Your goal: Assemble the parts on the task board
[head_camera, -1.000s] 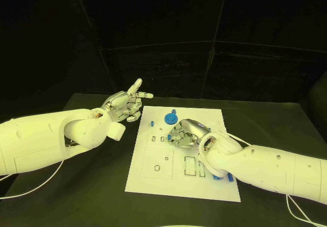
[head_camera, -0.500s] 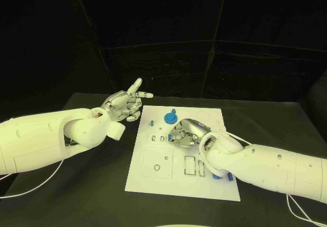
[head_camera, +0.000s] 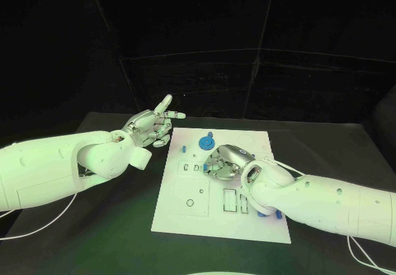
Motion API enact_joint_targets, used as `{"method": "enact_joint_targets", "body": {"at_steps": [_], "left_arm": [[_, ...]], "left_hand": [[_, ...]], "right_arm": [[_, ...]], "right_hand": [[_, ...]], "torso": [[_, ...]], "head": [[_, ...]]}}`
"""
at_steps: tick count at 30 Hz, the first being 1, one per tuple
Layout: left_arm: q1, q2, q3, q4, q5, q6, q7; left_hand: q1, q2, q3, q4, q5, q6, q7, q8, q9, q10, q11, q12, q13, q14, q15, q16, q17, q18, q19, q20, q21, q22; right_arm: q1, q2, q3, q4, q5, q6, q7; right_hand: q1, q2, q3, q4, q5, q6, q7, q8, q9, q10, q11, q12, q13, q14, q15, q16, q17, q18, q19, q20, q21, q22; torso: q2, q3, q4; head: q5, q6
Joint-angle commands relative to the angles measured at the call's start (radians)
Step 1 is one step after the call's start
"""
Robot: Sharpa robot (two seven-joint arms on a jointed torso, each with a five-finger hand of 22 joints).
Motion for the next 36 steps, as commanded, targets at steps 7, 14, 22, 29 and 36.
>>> {"method": "enact_joint_targets", "body": {"at_steps": [7,14,22,29,36], "left_arm": [[0.001,0.002,0.001,-0.001,-0.006,0.019,-0.002],[0.001,0.003,0.001,-0.001,-0.008,0.021,-0.003],[0.001,0.003,0.001,-0.002,-0.008,0.022,-0.005],[0.001,0.003,0.001,-0.004,-0.009,0.024,-0.007],[0.001,0.004,0.001,-0.004,-0.009,0.027,-0.008]], "left_hand": [[0.008,-0.001,-0.001,-0.008,0.004,-0.005,0.002,-0.006,0.001,-0.008,0.0,-0.007,-0.004,0.102,0.007,0.003,0.263,0.009,-0.006,0.0,-0.006,-0.003],[0.008,-0.001,-0.001,-0.008,0.004,-0.005,0.002,-0.006,0.001,-0.008,0.0,-0.007,-0.004,0.102,0.007,0.003,0.263,0.009,-0.006,0.0,-0.006,-0.003],[0.008,-0.001,-0.001,-0.008,0.004,-0.005,0.002,-0.006,0.001,-0.009,0.0,-0.007,-0.005,0.102,0.007,0.003,0.263,0.009,-0.006,0.0,-0.007,-0.004],[0.008,-0.001,-0.001,-0.008,0.004,-0.005,0.002,-0.007,0.001,-0.011,0.0,-0.01,-0.009,0.102,0.008,0.003,0.263,0.01,-0.008,0.0,-0.009,-0.007],[0.008,-0.001,-0.001,-0.008,0.004,-0.005,0.002,-0.007,0.001,-0.011,0.0,-0.01,-0.009,0.102,0.008,0.003,0.263,0.01,-0.008,0.0,-0.009,-0.007]], "right_arm": [[-0.003,-0.003,-0.004,0.001,-0.017,0.034,-0.022],[-0.003,-0.004,-0.004,0.002,-0.026,0.037,-0.03],[-0.003,-0.003,-0.004,0.003,-0.03,0.032,-0.029],[-0.003,-0.003,-0.004,0.003,-0.03,0.025,-0.026],[-0.003,-0.003,-0.004,0.003,-0.03,0.022,-0.026]], "right_hand": [[0.002,0.002,-0.008,0.0,-0.002,0.011,-0.005,-0.001,0.0,-0.005,-0.001,-0.01,-0.006,0.011,0.001,-0.001,-0.005,-0.011,-0.004,-0.002,-0.002,0.129],[0.0,-0.006,-0.014,0.002,-0.005,-0.001,0.0,-0.01,-0.004,-0.014,0.003,-0.022,-0.016,0.008,0.003,-0.006,-0.014,-0.009,-0.009,-0.001,-0.006,0.123],[-0.003,-0.018,-0.024,0.006,-0.009,-0.03,0.012,-0.029,-0.011,-0.032,0.013,-0.044,-0.035,0.003,0.011,-0.018,-0.033,-0.005,-0.023,0.004,-0.016,0.108],[-0.007,-0.024,-0.031,0.01,-0.011,-0.037,0.017,-0.034,-0.013,-0.038,0.017,-0.051,-0.041,0.001,0.014,-0.023,-0.042,-0.004,-0.028,0.008,-0.02,0.101],[-0.01,-0.027,-0.036,0.012,-0.011,-0.041,0.018,-0.037,-0.014,-0.039,0.018,-0.051,-0.041,0.001,0.016,-0.025,-0.043,-0.003,-0.029,0.009,-0.021,0.1]], "torso": [[0.0,-0.0003,0.0003],[0.0,-0.0005,0.0003],[0.001,-0.0003,0.0],[0.0,-0.0004,0.0006],[0.0,-0.0002,-0.0001]], "head": [[0.0,0.0],[0.0,0.0],[0.0,-0.002],[0.0,-0.002],[0.001,-0.003]]}}
